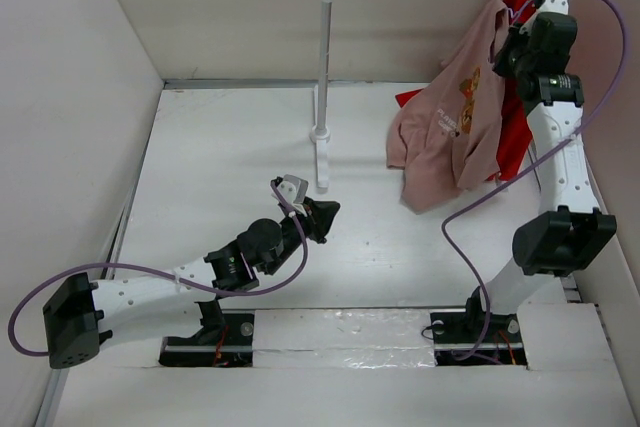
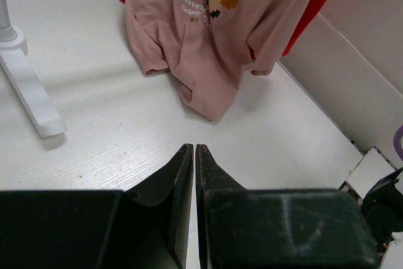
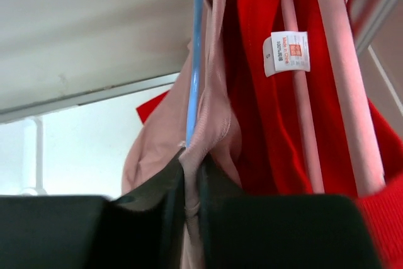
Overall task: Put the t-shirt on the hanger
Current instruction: Place the hanger at the clothesline.
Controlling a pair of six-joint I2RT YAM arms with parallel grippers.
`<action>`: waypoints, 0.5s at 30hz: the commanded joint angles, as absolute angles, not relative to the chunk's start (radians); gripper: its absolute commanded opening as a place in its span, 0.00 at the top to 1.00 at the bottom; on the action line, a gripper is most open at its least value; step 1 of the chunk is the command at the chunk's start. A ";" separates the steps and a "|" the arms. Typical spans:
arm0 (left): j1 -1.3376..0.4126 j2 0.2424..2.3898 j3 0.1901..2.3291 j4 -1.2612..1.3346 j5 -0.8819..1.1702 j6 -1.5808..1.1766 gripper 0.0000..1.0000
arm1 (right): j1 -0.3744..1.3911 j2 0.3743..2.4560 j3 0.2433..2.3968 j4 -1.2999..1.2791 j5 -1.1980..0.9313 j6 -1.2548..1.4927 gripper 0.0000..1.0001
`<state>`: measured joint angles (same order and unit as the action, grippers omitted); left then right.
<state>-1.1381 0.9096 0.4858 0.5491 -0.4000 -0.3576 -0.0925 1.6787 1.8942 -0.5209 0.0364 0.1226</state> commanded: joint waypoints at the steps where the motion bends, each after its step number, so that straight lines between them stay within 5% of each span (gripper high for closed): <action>1: -1.140 0.902 0.483 0.601 -0.402 -0.370 0.96 | -0.100 1.580 1.861 -0.384 0.029 0.147 0.79; 2: -1.140 0.900 0.483 0.601 -0.403 -0.370 0.96 | -0.100 1.571 1.849 -0.380 0.029 0.150 0.66; 7: -1.140 0.891 0.480 0.600 -0.411 -0.377 0.94 | -0.100 1.502 1.853 -0.399 0.038 0.156 0.39; 11: -1.140 0.890 0.479 0.597 -0.428 -0.380 0.91 | -0.100 1.436 1.867 -0.436 0.051 0.160 0.00; 15: -1.140 0.874 0.472 0.592 -0.443 -0.387 0.80 | -0.077 1.318 1.789 -0.434 0.089 0.167 0.00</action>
